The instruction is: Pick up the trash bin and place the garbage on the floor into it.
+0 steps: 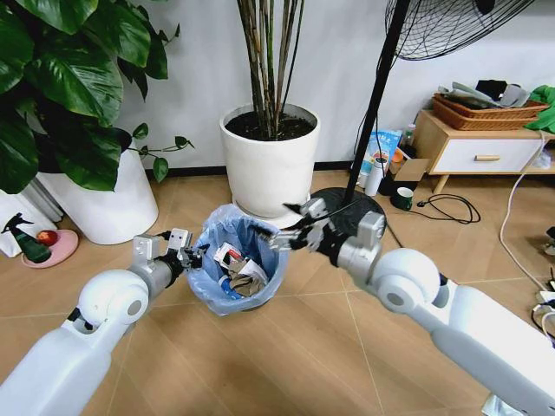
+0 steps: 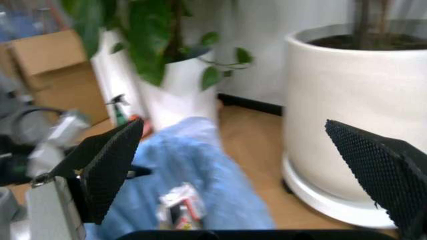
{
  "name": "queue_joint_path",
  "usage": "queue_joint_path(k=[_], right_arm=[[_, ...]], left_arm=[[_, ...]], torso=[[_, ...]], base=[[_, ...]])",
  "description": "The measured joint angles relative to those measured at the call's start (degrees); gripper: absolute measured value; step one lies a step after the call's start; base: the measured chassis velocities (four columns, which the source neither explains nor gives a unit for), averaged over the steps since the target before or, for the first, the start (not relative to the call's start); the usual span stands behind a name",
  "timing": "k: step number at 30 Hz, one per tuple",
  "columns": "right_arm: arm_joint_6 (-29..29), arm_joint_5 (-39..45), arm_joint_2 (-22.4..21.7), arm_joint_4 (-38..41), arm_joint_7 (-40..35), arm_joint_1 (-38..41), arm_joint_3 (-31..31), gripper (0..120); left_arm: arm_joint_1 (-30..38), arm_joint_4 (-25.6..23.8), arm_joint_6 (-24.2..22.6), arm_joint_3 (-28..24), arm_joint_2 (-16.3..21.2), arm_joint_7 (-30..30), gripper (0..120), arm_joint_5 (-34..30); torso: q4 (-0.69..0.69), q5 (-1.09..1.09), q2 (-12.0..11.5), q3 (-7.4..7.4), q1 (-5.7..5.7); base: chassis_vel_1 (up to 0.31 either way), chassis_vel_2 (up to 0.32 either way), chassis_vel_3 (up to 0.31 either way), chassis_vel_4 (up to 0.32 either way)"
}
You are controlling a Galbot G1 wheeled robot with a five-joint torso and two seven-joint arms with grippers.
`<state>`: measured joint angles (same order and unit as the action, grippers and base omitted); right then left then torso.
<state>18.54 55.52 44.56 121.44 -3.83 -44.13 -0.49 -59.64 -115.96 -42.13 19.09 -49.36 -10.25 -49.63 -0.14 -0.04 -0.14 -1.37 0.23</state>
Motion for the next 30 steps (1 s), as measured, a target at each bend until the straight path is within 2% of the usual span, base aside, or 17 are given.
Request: queue_joint_path(k=[9, 13, 14, 17, 18, 20, 22, 25, 28, 30], right_arm=[[-0.64, -1.57, 1.02, 0.22, -5.77, -8.46, 7.87, 100], [-0.05, -7.33, 3.14, 0.47, -5.74, -18.69, 18.05, 100], [-0.05, -7.33, 3.14, 0.47, -5.74, -18.69, 18.05, 100], [-0.57, -12.93, 5.45, 0.46, -3.87, -27.89, 26.06, 100], [-0.57, -12.93, 5.45, 0.46, -3.87, -27.89, 26.06, 100], [-0.83, -16.89, 7.87, 0.95, -2.76, -33.29, 31.26, 100], [-0.94, -18.09, 8.54, 1.02, -2.35, -34.40, 32.49, 100], [-2.09, -23.63, 12.52, 1.56, 0.27, -38.75, 37.67, 100], [-2.35, -24.96, 14.69, 2.34, 0.93, -40.73, 39.44, 100], [-3.26, -27.20, 18.84, 3.46, 1.79, -43.82, 41.27, 100]], left_arm=[[-0.92, -0.85, 0.00, 1.03, 0.06, -0.32, 0, 0.04], [-1.10, -1.06, 0.00, 1.21, 0.13, -0.47, 0, 0.05], [-1.10, -1.06, 0.00, 1.21, 0.13, -0.47, 0, 0.05], [-1.36, -1.16, 0.00, 1.31, 0.09, -0.48, 0, 0.12], [-1.36, -1.16, 0.00, 1.31, 0.09, -0.48, 0, 0.12], [-1.72, -1.29, 0.00, 1.54, -0.15, -0.48, 0, 0.43], [-1.81, -1.31, 0.00, 1.62, -0.29, -0.50, 0, 0.48], [-2.49, -1.59, 0.01, 2.24, -1.15, -0.66, 0, 0.62], [-2.78, -1.66, 0.00, 2.38, -1.24, -0.70, 0, 0.83], [-3.22, -1.83, 0.00, 2.41, -1.27, -0.62, 0, 1.14]], torso=[[0.02, 0.00, 0.00, 0.00, 0.00], [0.02, 0.00, 0.00, 0.00, 0.00], [0.02, 0.00, 0.00, 0.00, 0.00], [0.00, 0.02, 0.00, 0.00, 0.00], [0.00, 0.02, 0.00, 0.00, 0.00], [-0.01, -0.01, 0.00, 0.00, 0.00], [-0.01, -0.01, 0.00, 0.00, 0.00], [0.01, -0.02, 0.00, 0.00, 0.00], [0.02, -0.02, 0.00, 0.00, 0.00], [0.02, -0.01, 0.00, 0.00, 0.00]], base=[[0.000, 0.000, 0.000, 0.000], [0.000, 0.000, 0.000, 0.000], [0.000, 0.000, 0.000, 0.000], [0.000, 0.000, 0.000, 0.000], [0.000, 0.000, 0.000, 0.000], [0.000, 0.000, 0.000, 0.000], [0.000, 0.000, 0.000, 0.000], [0.000, 0.000, 0.000, 0.000], [0.000, 0.000, 0.000, 0.000], [0.000, 0.000, 0.000, 0.000]])
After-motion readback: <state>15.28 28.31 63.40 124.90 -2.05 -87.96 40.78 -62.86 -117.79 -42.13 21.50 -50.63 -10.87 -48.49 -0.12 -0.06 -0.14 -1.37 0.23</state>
